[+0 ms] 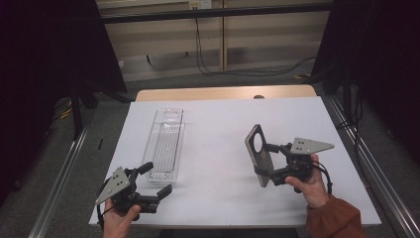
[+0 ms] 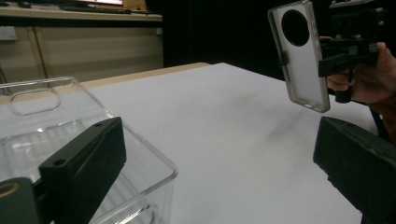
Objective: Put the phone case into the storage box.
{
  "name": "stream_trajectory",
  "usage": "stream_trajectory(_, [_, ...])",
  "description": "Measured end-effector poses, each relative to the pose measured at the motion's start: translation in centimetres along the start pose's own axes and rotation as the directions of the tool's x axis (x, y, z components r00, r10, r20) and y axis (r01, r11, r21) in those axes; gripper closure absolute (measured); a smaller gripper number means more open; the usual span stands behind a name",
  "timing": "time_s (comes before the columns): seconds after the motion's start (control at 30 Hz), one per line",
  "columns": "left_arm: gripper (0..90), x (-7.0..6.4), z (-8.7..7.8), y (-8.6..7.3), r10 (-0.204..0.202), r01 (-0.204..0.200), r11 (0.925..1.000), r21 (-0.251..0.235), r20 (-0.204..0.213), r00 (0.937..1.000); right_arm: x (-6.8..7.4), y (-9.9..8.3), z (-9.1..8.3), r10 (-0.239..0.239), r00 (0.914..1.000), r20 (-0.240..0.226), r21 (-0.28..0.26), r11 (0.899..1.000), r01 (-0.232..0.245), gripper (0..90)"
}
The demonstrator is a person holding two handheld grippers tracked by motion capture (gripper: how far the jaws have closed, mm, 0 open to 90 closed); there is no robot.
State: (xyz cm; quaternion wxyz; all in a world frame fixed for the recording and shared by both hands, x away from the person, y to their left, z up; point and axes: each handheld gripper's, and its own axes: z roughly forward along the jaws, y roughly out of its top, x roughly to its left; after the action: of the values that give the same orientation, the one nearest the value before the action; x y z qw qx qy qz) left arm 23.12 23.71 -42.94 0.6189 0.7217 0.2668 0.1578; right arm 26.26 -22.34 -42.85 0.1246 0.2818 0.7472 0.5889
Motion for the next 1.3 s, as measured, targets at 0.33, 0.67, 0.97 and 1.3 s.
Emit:
stream_trajectory(0.33, [1.4,-1.0,2.9,1.4,0.046,-0.043,0.9987,-0.028,0.101,0.9938,1.2,0.1,1.2,-0.012,0.9963,-0.085,-0.016,1.000,0.011,11.8])
stream_trajectory(0.67, [1.3,-1.8,6.3,3.2,0.084,-0.069,0.9952,-0.069,0.248,0.9652,2.1,0.3,1.9,-0.024,0.9890,-0.146,-0.033,0.999,0.019,11.8])
stream_trajectory(0.97, [1.2,-2.7,8.2,3.9,0.100,-0.070,0.9913,-0.111,0.293,0.9507,2.6,0.4,2.4,-0.042,0.9856,-0.164,-0.040,0.999,0.035,11.8])
stream_trajectory(1.3, [0.7,-3.2,10.5,4.7,0.120,-0.081,0.9896,-0.119,0.368,0.9223,3.1,0.6,3.1,-0.060,0.9772,-0.204,-0.058,0.997,0.050,11.8])
